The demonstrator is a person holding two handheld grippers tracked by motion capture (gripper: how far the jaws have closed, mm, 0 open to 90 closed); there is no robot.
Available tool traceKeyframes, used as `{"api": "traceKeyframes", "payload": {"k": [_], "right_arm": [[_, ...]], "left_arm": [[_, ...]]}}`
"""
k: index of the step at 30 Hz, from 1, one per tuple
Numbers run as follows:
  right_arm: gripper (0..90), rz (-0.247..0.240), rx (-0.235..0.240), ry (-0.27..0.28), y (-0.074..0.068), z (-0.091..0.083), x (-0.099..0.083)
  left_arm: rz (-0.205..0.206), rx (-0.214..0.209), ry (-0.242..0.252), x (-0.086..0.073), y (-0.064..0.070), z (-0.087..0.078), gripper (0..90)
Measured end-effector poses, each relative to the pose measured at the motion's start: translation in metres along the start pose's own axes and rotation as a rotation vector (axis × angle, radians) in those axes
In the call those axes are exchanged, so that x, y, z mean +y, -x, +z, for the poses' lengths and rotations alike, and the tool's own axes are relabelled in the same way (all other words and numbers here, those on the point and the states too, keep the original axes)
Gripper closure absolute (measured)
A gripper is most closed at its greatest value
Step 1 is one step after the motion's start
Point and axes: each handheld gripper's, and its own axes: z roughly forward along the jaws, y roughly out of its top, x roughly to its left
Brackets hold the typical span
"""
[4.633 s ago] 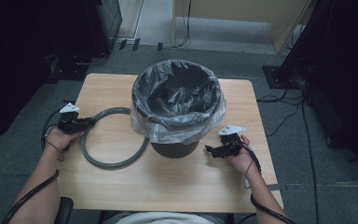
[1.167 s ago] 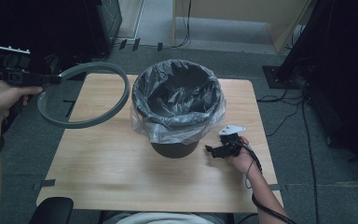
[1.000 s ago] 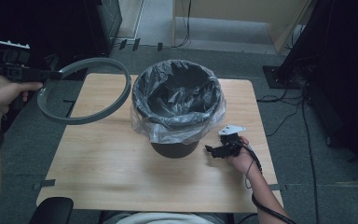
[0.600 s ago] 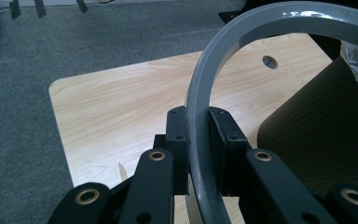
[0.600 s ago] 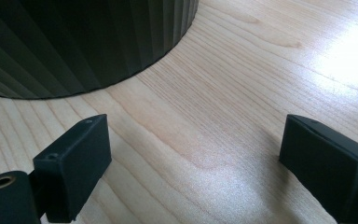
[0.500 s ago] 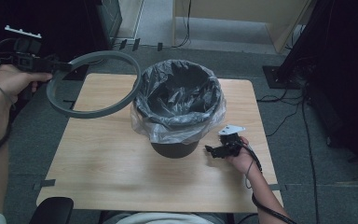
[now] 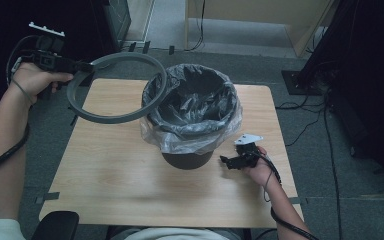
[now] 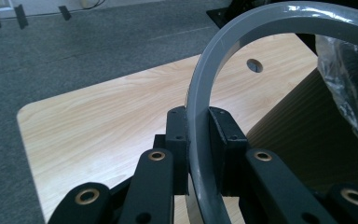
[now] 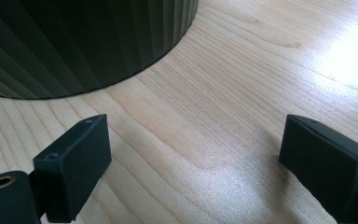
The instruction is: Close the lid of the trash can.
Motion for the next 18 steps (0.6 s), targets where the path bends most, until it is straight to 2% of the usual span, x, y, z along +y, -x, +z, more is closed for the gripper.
{"api": "traceKeyframes", "payload": {"k": [3, 18], "right_arm": [[7.9, 0.001, 0.001, 0.000, 0.000, 0.000, 0.000], [5.6, -0.006, 0.008, -0.008, 0.000, 0.001, 0.001]], "left_arm": [[-0.001, -0.006, 0.007, 0.005, 0.005, 0.004, 78.8], [0.059, -0.054, 0.001, 0.027, 0.039, 0.039, 78.8]]}}
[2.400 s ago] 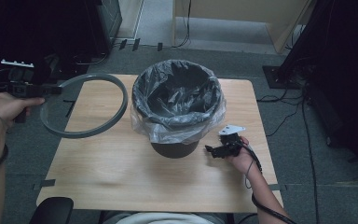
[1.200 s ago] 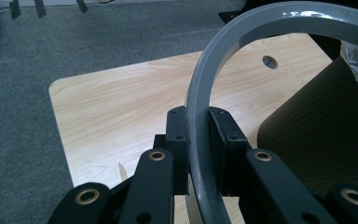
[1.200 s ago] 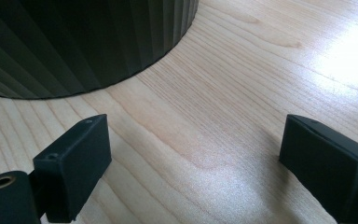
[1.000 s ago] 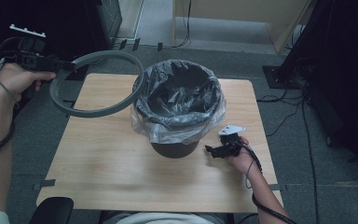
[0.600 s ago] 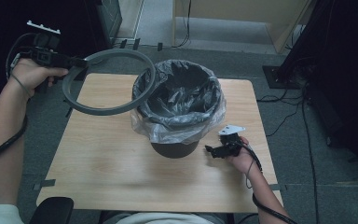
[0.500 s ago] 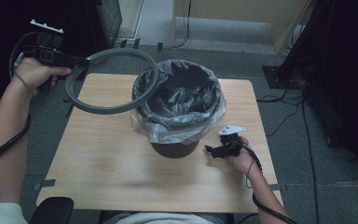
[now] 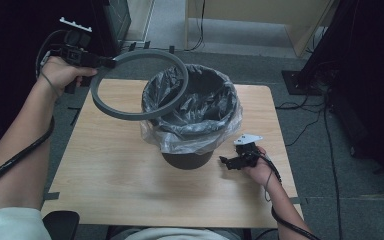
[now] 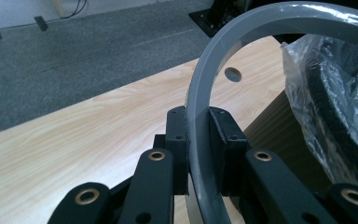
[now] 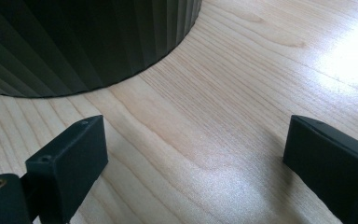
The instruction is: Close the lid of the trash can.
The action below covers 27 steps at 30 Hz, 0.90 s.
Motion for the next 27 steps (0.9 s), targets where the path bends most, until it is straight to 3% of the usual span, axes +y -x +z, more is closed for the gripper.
{"api": "traceKeyframes", "payload": {"k": [10, 20, 27], "right_arm": [[3.6, -0.009, 0.007, -0.004, 0.000, 0.001, 0.000], [2.6, -0.014, 0.010, -0.007, 0.000, 0.001, 0.001], [2.2, -0.016, 0.011, -0.008, 0.000, 0.001, 0.001]], "left_arm": [[0.045, -0.041, -0.010, 0.015, 0.024, 0.027, 78.7], [0.072, -0.069, -0.002, 0.028, 0.041, 0.044, 78.7], [0.118, -0.100, -0.014, 0.038, 0.063, 0.058, 78.7]]}}
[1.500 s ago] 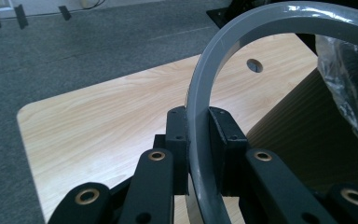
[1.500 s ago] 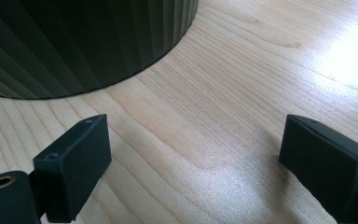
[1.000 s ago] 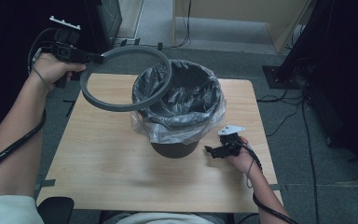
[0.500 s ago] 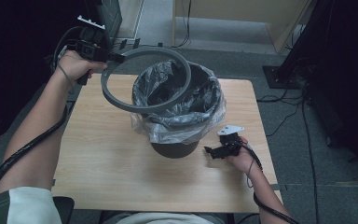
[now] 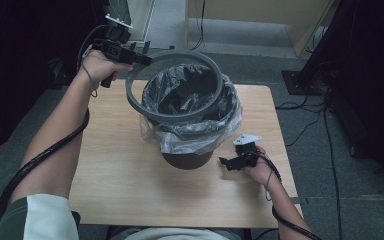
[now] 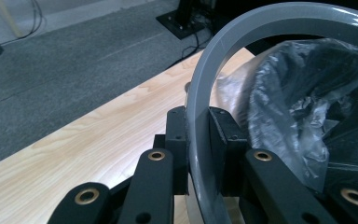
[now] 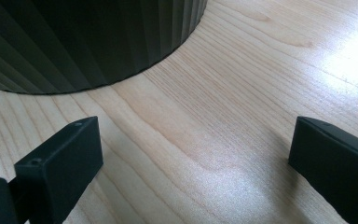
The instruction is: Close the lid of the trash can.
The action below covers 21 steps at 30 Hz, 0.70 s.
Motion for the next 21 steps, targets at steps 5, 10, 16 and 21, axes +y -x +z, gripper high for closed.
{"api": "traceKeyframes", "payload": {"k": [5, 10, 16, 21], "right_arm": [[2.1, 0.000, 0.001, -0.001, 0.000, 0.000, 0.000], [1.7, 0.000, 0.003, -0.001, 0.000, 0.000, 0.000], [0.9, -0.005, 0.008, -0.004, 0.000, 0.000, 0.000], [0.0, -0.010, 0.013, -0.007, 0.000, 0.001, 0.000]], "left_arm": [[0.016, -0.027, -0.002, 0.004, 0.010, 0.011, 78.7], [0.036, -0.040, -0.021, 0.005, 0.018, 0.018, 78.7], [0.081, -0.045, -0.036, 0.006, 0.029, 0.023, 78.7], [0.094, -0.050, -0.036, 0.007, 0.031, 0.025, 78.5]]}}
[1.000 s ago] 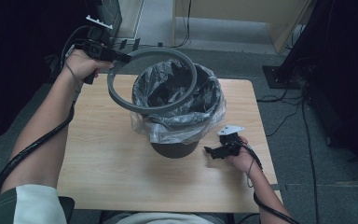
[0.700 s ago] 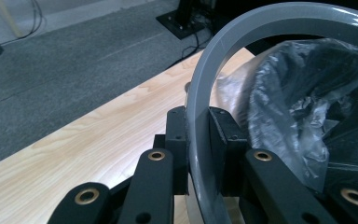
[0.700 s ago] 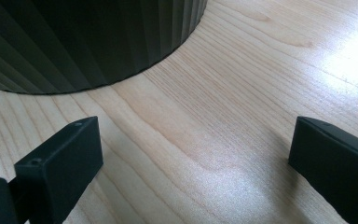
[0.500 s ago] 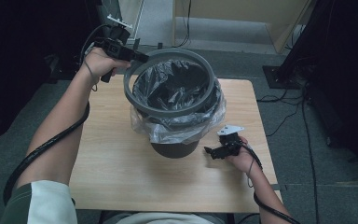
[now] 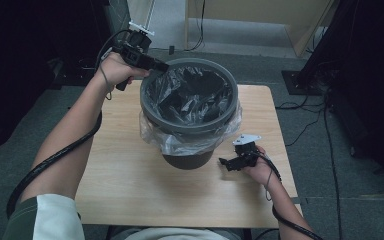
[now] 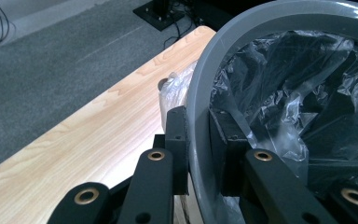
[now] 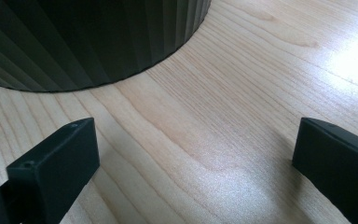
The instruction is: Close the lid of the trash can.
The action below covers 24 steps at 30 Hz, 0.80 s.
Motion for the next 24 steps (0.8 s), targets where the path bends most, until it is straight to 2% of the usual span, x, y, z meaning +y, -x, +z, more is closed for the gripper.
{"api": "traceKeyframes", "payload": {"k": [14, 21, 24], "right_arm": [[0.0, -0.001, 0.001, -0.001, 0.0000, 0.0001, 0.0001], [0.0, -0.001, 0.001, -0.001, 0.0000, 0.0001, 0.0001], [0.0, -0.001, 0.001, -0.001, 0.0001, 0.0001, 0.0001]], "left_arm": [[0.044, -0.008, 0.019, -0.0020, -0.0017, 0.0054, 77.1], [0.036, -0.020, 0.020, 0.0013, -0.0026, 0.0031, 72.6], [0.032, -0.007, 0.016, 0.0010, -0.0038, 0.0042, 68.2]]}}
